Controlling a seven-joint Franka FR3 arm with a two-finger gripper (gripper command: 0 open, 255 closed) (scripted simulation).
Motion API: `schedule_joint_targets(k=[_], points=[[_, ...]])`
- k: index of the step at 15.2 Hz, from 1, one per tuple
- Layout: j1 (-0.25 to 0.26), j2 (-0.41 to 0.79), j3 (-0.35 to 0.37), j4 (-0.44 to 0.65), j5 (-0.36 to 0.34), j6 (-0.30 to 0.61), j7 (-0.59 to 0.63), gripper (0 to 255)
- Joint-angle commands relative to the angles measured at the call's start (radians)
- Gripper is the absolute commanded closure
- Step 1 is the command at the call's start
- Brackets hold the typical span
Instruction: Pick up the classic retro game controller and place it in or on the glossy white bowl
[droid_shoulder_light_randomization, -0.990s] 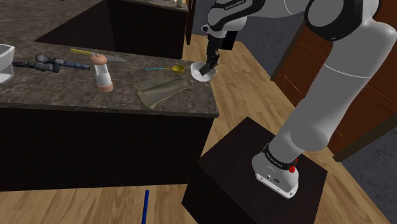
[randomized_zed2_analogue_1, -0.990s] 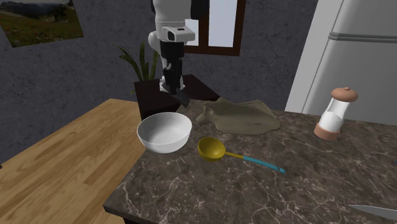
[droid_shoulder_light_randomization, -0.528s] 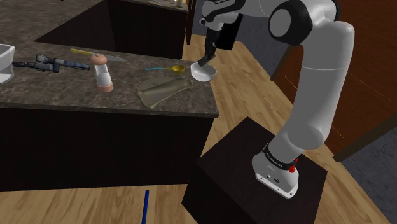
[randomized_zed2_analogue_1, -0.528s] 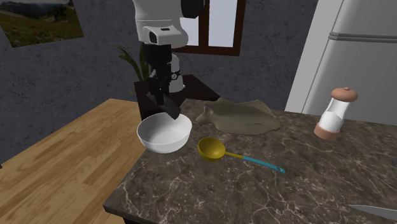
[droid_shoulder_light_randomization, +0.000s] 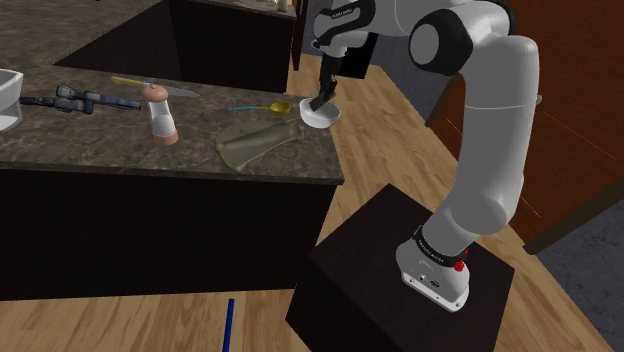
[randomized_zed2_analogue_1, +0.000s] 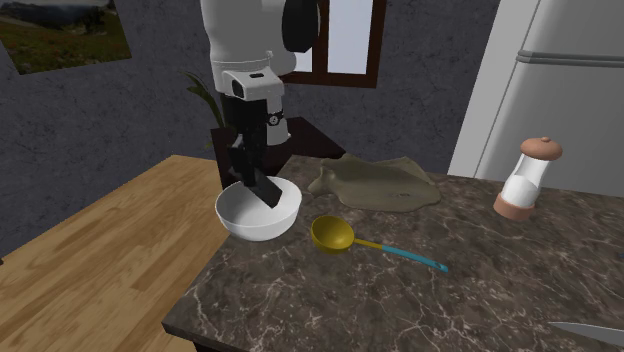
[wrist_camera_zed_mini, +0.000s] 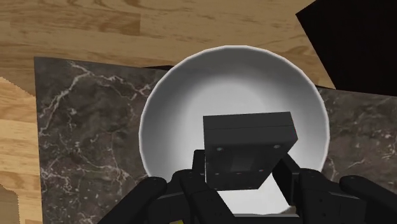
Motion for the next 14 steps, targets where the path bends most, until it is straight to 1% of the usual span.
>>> schedule_joint_targets(k=[1, 7, 14], points=[[-0.002, 0.009, 0.002, -0.016, 0.005, 0.025, -0.006, 255], [-0.007, 0.044, 0.012, -0.049, 0.023, 0.09, -0.017, 255], [-0.007, 0.044, 0.012, -0.049, 0.023, 0.09, -0.017, 255]])
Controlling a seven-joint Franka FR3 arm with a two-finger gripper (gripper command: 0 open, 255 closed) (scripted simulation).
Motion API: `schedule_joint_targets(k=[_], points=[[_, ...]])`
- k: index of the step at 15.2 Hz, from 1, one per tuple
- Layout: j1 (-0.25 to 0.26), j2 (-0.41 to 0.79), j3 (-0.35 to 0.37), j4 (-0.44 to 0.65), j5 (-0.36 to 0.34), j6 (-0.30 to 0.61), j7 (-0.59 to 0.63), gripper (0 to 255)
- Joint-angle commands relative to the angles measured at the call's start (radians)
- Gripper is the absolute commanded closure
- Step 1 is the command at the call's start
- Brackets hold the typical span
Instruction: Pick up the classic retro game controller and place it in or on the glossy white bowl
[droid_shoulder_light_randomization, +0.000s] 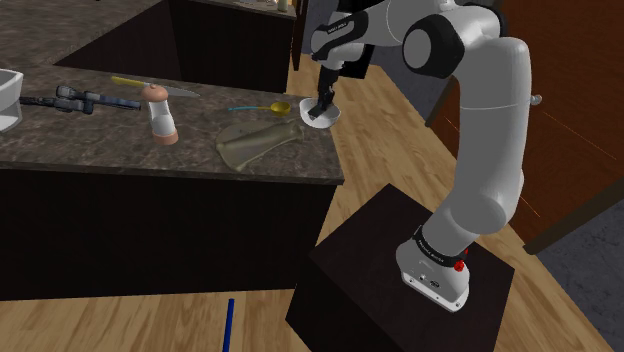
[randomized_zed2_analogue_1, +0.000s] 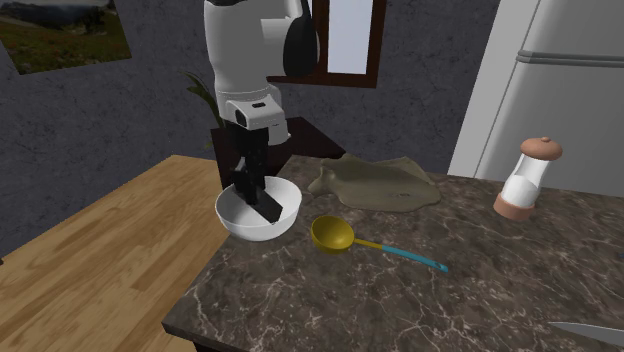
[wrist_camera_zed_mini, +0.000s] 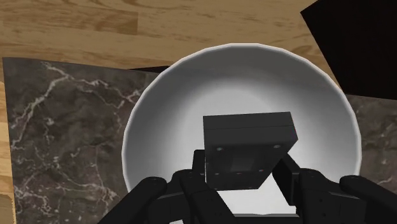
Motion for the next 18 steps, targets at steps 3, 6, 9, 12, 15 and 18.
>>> schedule_joint_targets(k=[3, 6, 9, 12, 15, 18], points=[[0.0, 0.0, 0.0, 0.0, 0.0, 0.0, 0.0, 0], [0.0, 0.0, 0.0, 0.0, 0.0, 0.0, 0.0, 0], [0.004, -0.029, -0.008, 0.025, -0.014, -0.052, 0.009, 0], [0.006, -0.052, -0.015, 0.053, -0.026, -0.101, 0.016, 0], [0.006, -0.052, -0.015, 0.053, -0.026, -0.101, 0.016, 0], [0.006, -0.052, -0.015, 0.053, -0.026, -0.101, 0.016, 0]])
